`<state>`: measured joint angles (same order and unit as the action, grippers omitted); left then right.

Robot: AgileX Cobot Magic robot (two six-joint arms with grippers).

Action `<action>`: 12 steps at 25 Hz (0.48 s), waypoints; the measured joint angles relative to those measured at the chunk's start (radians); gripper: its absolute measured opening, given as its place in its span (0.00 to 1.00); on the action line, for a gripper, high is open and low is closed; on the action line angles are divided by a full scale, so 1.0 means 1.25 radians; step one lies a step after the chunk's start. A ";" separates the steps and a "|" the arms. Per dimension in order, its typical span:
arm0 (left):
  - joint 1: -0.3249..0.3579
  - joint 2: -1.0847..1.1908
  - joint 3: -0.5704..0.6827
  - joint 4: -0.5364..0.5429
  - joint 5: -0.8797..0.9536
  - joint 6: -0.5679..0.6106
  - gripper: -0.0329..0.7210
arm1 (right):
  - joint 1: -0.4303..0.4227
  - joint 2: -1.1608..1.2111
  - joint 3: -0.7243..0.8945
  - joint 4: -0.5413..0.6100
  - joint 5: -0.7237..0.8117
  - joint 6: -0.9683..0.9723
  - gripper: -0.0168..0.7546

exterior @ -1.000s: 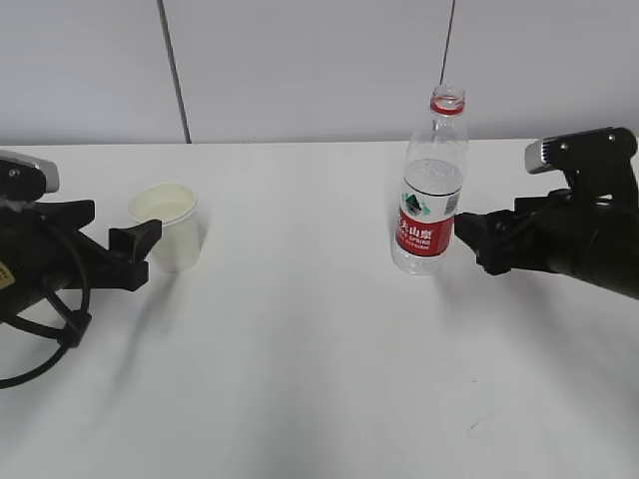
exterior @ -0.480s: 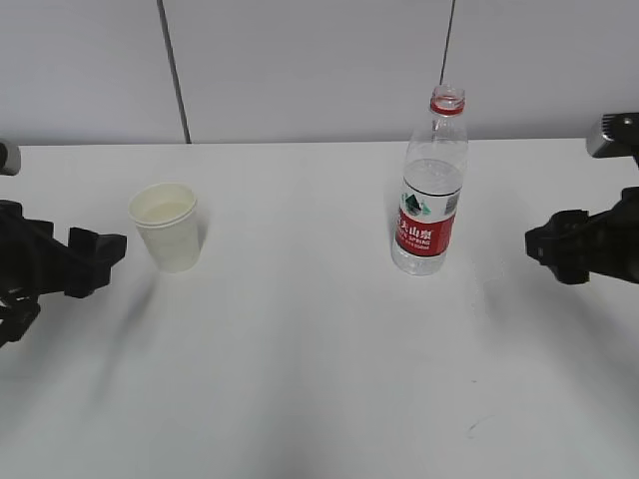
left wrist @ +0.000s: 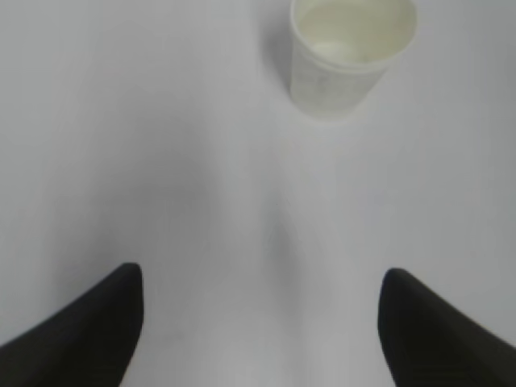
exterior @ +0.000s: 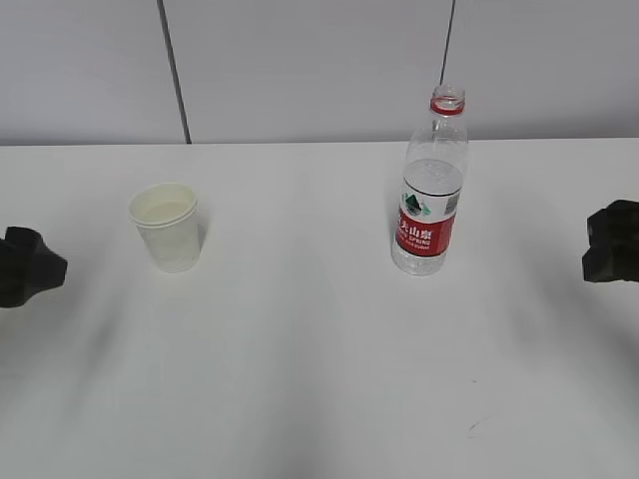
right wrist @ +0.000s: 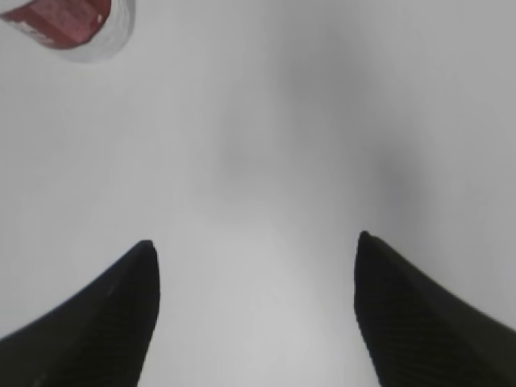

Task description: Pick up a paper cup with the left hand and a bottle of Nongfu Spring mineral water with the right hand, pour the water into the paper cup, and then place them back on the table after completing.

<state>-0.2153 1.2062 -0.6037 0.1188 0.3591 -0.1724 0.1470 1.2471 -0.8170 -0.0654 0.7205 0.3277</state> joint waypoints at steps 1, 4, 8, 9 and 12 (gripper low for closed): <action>0.000 -0.004 -0.014 -0.006 0.056 0.000 0.77 | 0.000 0.000 -0.018 0.012 0.047 -0.002 0.74; 0.000 -0.007 -0.062 -0.024 0.236 0.000 0.77 | 0.000 0.000 -0.064 0.035 0.168 -0.014 0.74; 0.000 -0.008 -0.126 -0.037 0.423 0.000 0.77 | 0.000 0.000 -0.114 0.043 0.302 -0.036 0.74; 0.000 -0.008 -0.143 -0.040 0.463 0.000 0.76 | 0.000 0.000 -0.121 0.046 0.328 -0.042 0.74; 0.000 -0.008 -0.190 -0.054 0.563 0.000 0.74 | 0.000 0.000 -0.129 0.061 0.384 -0.076 0.74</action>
<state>-0.2153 1.1965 -0.8411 0.0508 1.0632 -0.1729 0.1470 1.2471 -0.9782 0.0114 1.2011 0.2331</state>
